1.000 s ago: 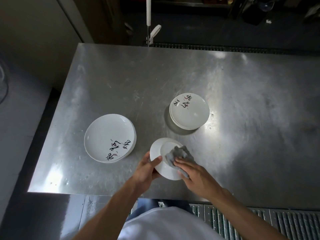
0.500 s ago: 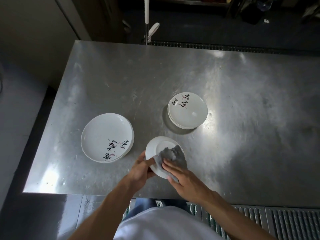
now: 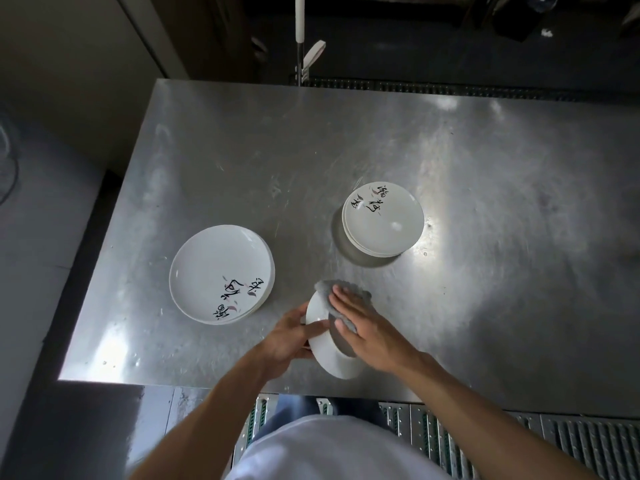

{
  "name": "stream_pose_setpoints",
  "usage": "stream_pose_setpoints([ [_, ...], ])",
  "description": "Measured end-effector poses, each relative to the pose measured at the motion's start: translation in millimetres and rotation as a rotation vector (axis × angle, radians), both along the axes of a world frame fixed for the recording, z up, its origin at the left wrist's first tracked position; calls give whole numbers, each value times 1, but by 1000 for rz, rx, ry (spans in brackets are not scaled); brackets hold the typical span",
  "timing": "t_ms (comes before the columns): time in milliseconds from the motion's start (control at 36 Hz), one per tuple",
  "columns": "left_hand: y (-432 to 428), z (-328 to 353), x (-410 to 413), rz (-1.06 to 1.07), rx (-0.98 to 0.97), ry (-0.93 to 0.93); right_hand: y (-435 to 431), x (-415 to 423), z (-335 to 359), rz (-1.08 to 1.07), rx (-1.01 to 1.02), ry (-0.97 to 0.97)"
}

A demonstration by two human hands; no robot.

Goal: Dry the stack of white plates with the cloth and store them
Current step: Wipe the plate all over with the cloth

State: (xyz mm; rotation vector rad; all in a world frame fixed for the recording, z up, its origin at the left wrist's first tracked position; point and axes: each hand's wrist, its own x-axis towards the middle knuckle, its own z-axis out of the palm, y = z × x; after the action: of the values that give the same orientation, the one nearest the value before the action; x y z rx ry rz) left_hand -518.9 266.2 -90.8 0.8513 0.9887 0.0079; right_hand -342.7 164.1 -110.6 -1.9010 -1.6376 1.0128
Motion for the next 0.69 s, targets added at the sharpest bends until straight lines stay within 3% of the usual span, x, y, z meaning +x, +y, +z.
stream_pose_setpoints([
  [83,1,2,2,-17,3,5,3,4,1,-114,-33,-18],
  [222,-3,-1,-1,-36,18,10,3,-13,8,217,87,-16],
  [500,2,7,-2,-123,28,-21,-3,4,-6,-42,-2,27],
  [694,5,1,1,-59,-21,-20,0,-12,-12,146,142,-164],
])
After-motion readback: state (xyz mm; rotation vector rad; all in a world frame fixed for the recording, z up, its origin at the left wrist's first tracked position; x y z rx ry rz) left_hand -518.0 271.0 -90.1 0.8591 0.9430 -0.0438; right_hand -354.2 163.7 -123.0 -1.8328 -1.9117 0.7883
